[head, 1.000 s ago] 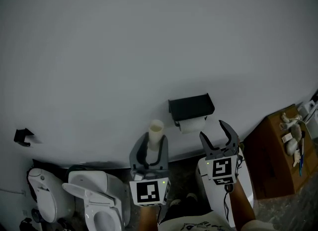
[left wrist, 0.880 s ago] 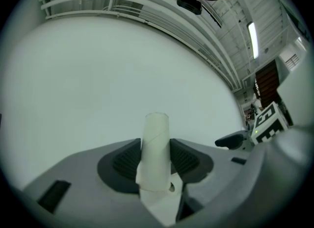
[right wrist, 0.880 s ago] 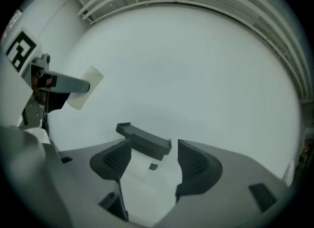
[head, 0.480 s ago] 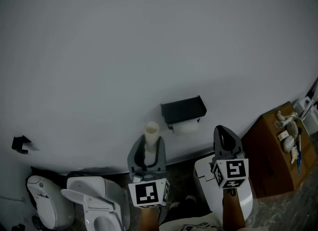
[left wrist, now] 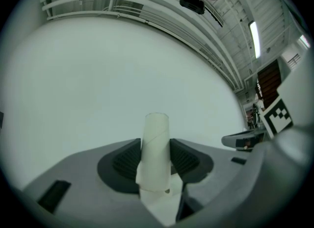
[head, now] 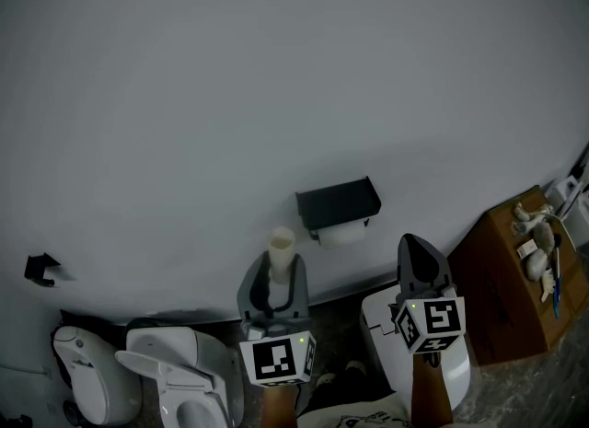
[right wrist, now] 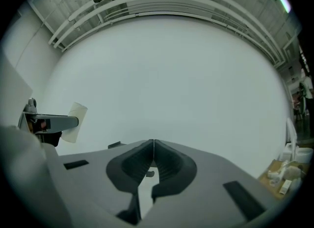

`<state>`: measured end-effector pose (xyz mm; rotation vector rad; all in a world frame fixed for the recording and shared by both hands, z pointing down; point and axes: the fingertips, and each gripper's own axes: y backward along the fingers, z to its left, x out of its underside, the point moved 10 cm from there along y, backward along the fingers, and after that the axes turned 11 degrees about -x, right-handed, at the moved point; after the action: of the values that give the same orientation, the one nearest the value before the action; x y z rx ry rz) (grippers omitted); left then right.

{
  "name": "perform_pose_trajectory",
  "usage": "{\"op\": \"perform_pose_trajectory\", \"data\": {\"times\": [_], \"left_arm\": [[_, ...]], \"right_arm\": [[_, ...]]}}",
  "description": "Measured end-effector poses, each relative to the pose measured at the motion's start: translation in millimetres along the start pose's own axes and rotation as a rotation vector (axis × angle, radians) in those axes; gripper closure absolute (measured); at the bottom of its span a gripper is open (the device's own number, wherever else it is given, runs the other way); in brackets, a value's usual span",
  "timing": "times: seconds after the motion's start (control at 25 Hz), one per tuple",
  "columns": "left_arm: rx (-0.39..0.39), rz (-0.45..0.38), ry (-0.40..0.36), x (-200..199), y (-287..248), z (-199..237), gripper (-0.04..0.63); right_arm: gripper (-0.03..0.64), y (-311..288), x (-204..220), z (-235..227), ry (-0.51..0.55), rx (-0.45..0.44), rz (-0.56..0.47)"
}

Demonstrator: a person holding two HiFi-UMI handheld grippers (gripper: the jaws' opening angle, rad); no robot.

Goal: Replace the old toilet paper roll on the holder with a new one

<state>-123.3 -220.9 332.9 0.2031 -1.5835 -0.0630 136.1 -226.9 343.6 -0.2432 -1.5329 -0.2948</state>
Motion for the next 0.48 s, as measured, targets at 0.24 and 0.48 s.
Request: {"op": "perform_pose_trajectory", "data": {"times": [0.24, 0.48], "left_arm": [[0.0, -0.002, -0.004, -1.5, -0.7, 0.0, 0.408], [0.001, -0.01, -0.006, -3.4, 0.0, -0.1, 0.408]], "right_arm": [[0.597, -1.2, -1.8, -1.4, -0.011, -0.003, -0.007], [0.597, -0.9, -3.2, -1.8, -0.009, -0.001, -0.01]]}}
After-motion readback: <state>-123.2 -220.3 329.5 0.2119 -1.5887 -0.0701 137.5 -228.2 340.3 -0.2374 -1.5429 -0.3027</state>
